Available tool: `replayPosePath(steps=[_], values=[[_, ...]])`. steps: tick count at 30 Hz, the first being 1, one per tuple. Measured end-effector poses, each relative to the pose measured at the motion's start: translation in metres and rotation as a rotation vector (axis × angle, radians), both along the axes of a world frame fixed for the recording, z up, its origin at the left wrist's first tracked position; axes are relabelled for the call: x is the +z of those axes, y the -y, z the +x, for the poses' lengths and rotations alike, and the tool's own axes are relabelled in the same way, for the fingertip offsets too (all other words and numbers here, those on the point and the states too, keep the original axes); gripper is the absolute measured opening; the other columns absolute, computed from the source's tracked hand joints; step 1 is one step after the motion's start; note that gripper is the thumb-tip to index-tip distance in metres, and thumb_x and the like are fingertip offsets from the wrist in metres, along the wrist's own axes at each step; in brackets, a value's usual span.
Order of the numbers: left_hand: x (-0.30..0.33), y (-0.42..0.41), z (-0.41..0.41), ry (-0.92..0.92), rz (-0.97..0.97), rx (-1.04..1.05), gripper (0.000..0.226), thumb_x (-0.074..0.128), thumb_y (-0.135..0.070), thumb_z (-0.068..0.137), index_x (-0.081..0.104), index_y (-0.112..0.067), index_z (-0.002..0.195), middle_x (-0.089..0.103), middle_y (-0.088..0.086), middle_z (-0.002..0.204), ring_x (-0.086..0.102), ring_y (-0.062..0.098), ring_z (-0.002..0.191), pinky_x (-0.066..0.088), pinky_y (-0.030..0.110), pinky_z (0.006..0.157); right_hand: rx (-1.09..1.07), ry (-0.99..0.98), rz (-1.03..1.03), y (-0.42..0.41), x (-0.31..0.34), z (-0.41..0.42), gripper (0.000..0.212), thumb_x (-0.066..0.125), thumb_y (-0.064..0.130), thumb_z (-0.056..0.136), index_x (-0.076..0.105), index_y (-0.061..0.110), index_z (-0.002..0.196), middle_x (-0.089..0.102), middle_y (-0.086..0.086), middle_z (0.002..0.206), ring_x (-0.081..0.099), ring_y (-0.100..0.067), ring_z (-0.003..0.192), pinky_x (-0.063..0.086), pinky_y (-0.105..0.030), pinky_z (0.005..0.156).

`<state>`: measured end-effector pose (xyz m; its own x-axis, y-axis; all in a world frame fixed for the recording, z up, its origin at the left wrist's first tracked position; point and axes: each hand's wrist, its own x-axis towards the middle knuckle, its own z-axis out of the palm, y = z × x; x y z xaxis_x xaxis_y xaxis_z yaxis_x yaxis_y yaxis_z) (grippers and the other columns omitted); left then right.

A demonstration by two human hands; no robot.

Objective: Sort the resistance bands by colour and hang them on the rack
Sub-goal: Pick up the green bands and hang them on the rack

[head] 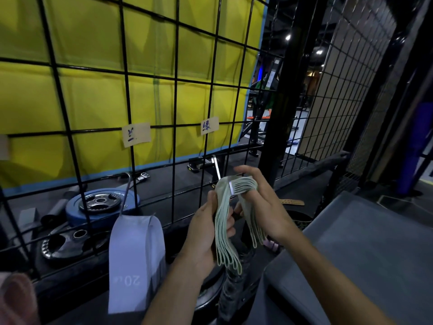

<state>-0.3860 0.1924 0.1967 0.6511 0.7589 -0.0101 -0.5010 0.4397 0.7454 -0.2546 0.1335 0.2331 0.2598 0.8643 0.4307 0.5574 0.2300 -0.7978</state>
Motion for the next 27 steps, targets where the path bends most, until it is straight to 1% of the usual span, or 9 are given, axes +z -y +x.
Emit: replayPosePath(steps=[5, 8, 10, 12, 16, 19, 22, 24, 27], values=[[-0.012, 0.008, 0.002, 0.157, -0.048, 0.031, 0.038, 0.043, -0.043, 0.101, 0.066, -0.013, 0.096, 0.047, -0.002, 0.061, 0.038, 0.009, 0.049, 0.03, 0.023, 0.048, 0.111, -0.017, -0.063, -0.005, 0.007, 0.002, 0.03, 0.046, 0.018, 0.094, 0.062, 0.026, 0.118, 0.067, -0.003, 0.105, 0.066, -0.027, 0.09, 0.053, -0.027, 0.075], [-0.015, 0.011, 0.004, 0.017, 0.058, 0.118, 0.044, 0.038, -0.043, 0.104, 0.065, -0.009, 0.112, 0.059, -0.004, 0.062, 0.052, 0.009, 0.051, 0.042, 0.022, 0.049, 0.117, -0.025, -0.074, -0.005, -0.004, 0.003, 0.031, 0.046, 0.018, 0.097, 0.062, 0.029, 0.121, 0.067, 0.002, 0.109, 0.066, -0.022, 0.097, 0.053, -0.038, 0.086], [-0.015, 0.014, 0.005, -0.075, 0.153, 0.181, 0.044, 0.038, -0.041, 0.105, 0.065, -0.01, 0.121, 0.073, 0.001, 0.078, 0.069, 0.015, 0.07, 0.055, 0.029, 0.064, 0.099, -0.018, -0.076, -0.005, -0.013, 0.0, 0.036, 0.045, 0.011, 0.098, 0.062, 0.033, 0.121, 0.068, 0.007, 0.109, 0.065, -0.015, 0.103, 0.051, -0.033, 0.089], [-0.01, 0.011, 0.003, -0.168, 0.24, 0.208, 0.037, 0.04, -0.036, 0.107, 0.069, -0.017, 0.117, 0.077, 0.005, 0.098, 0.073, 0.023, 0.096, 0.058, 0.039, 0.086, 0.067, -0.026, -0.069, -0.004, -0.017, 0.0, 0.042, 0.044, 0.002, 0.098, 0.062, 0.033, 0.12, 0.068, 0.009, 0.108, 0.064, -0.014, 0.104, 0.051, -0.029, 0.087], [0.011, -0.003, -0.005, -0.354, 0.3, 0.152, 0.031, 0.043, -0.029, 0.107, 0.072, -0.02, 0.1, 0.078, 0.005, 0.097, 0.072, 0.025, 0.099, 0.055, 0.044, 0.096, 0.018, -0.053, -0.071, 0.0, -0.008, 0.012, 0.042, 0.043, -0.002, 0.097, 0.066, 0.026, 0.118, 0.071, 0.004, 0.106, 0.067, -0.017, 0.099, 0.053, -0.022, 0.08], [0.027, -0.007, -0.004, -0.418, 0.304, 0.109, 0.042, 0.044, -0.041, 0.102, 0.074, -0.013, 0.096, 0.076, 0.014, 0.087, 0.073, 0.035, 0.092, 0.056, 0.045, 0.088, 0.033, -0.057, -0.083, 0.001, -0.001, 0.018, 0.038, 0.042, 0.0, 0.101, 0.067, 0.022, 0.12, 0.072, -0.002, 0.105, 0.07, -0.02, 0.093, 0.054, -0.023, 0.076], [0.035, -0.013, 0.003, -0.433, 0.292, 0.048, 0.061, 0.041, -0.064, 0.098, 0.077, -0.014, 0.096, 0.074, 0.01, 0.074, 0.073, 0.028, 0.073, 0.06, 0.044, 0.083, 0.049, -0.036, -0.086, 0.0, 0.005, 0.021, 0.032, 0.044, 0.008, 0.102, 0.065, 0.019, 0.124, 0.071, -0.004, 0.107, 0.07, -0.023, 0.095, 0.056, -0.029, 0.078], [0.034, -0.013, 0.008, -0.451, 0.286, 0.064, 0.055, 0.045, -0.061, 0.099, 0.077, -0.016, 0.094, 0.075, 0.009, 0.074, 0.071, 0.023, 0.069, 0.061, 0.041, 0.079, 0.06, -0.09, -0.088, 0.001, 0.005, 0.021, 0.032, 0.046, 0.018, 0.096, 0.065, 0.019, 0.123, 0.071, -0.004, 0.106, 0.071, -0.023, 0.093, 0.058, -0.031, 0.08], [0.02, -0.01, 0.014, -0.25, 0.162, 0.073, 0.045, 0.051, -0.048, 0.101, 0.076, -0.011, 0.101, 0.072, 0.012, 0.078, 0.066, 0.02, 0.064, 0.059, 0.038, 0.07, 0.04, -0.159, -0.118, -0.001, -0.005, 0.017, 0.034, 0.048, 0.024, 0.092, 0.065, 0.022, 0.121, 0.073, -0.001, 0.102, 0.071, -0.017, 0.09, 0.054, -0.03, 0.08]])
